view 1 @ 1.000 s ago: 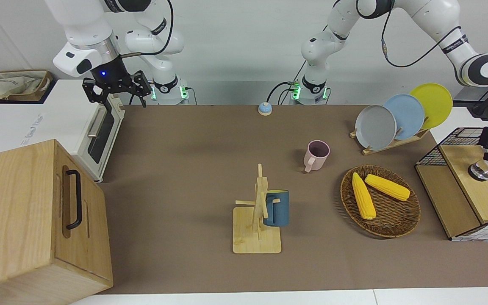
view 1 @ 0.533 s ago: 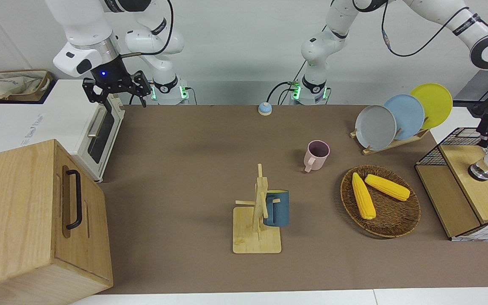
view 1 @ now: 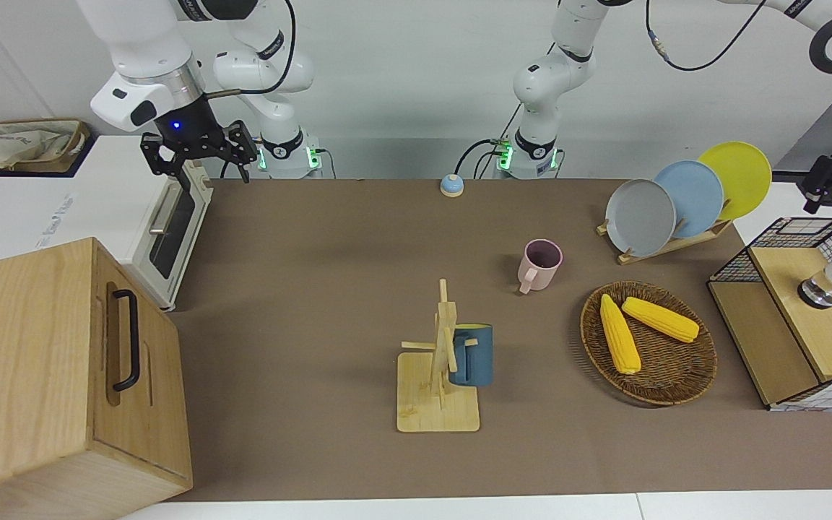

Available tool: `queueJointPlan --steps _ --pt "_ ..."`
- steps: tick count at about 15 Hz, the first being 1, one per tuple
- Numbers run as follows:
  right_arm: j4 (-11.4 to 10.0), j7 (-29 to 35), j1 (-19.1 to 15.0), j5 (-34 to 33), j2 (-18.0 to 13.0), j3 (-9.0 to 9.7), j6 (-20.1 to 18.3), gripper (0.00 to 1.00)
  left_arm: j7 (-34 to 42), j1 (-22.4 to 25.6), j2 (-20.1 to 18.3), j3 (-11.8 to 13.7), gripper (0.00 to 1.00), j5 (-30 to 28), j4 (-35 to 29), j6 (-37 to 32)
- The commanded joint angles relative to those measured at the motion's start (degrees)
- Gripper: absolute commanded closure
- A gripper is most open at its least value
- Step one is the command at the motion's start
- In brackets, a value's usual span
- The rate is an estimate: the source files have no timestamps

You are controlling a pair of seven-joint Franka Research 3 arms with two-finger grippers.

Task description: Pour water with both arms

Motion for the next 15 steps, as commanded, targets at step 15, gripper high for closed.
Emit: queueJointPlan --steps 15 --pt "-0.10 -0.01 -0.17 -0.20 -0.46 0.10 0.39 0.013 -20.87 -2.57 -5.36 -14.38 0.00 7.35 1.73 -18.08"
